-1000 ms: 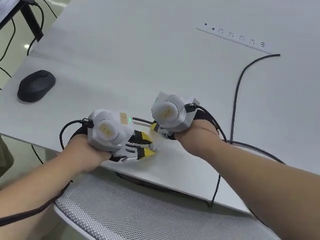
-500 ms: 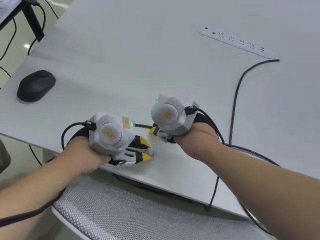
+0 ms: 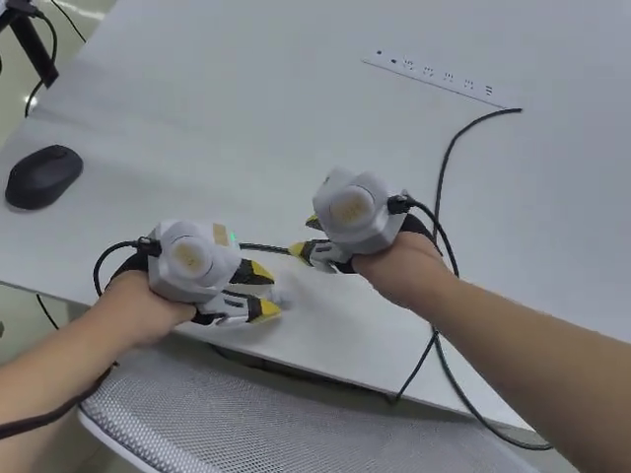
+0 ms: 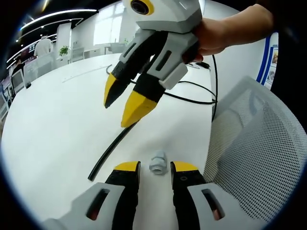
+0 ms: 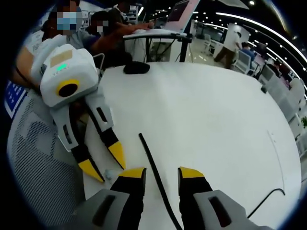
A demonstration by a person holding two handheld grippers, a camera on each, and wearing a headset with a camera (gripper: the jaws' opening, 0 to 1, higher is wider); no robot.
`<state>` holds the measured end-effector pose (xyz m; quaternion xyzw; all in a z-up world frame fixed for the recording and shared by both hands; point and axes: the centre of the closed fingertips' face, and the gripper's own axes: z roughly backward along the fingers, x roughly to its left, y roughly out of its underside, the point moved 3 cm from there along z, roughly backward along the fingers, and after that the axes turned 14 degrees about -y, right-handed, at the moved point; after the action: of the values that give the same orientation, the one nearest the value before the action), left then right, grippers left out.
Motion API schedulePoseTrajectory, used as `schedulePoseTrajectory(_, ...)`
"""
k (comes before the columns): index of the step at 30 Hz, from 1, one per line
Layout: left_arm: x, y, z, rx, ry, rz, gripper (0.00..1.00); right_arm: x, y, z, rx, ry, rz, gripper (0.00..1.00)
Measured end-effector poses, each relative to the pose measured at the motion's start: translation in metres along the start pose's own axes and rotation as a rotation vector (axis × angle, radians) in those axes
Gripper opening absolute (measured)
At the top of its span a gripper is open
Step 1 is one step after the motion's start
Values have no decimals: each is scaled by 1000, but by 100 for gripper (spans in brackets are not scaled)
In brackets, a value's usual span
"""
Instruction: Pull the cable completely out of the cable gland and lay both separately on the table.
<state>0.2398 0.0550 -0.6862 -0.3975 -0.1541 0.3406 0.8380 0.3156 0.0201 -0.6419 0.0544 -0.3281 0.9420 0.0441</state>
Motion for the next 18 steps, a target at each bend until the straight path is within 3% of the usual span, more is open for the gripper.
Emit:
schedulePoseTrajectory(11, -9, -32, 45, -92, -24, 110, 38, 13, -9, 76, -206, 53, -63, 38)
schedulePoseTrajectory(13, -12, -40, 53, -111, -25, 132, 39, 18, -14, 86, -277, 32, -89, 40)
schedulePoseTrajectory(18, -14, -49, 65, -144, -32, 172, 48, 29, -5, 114, -354, 60, -134, 43)
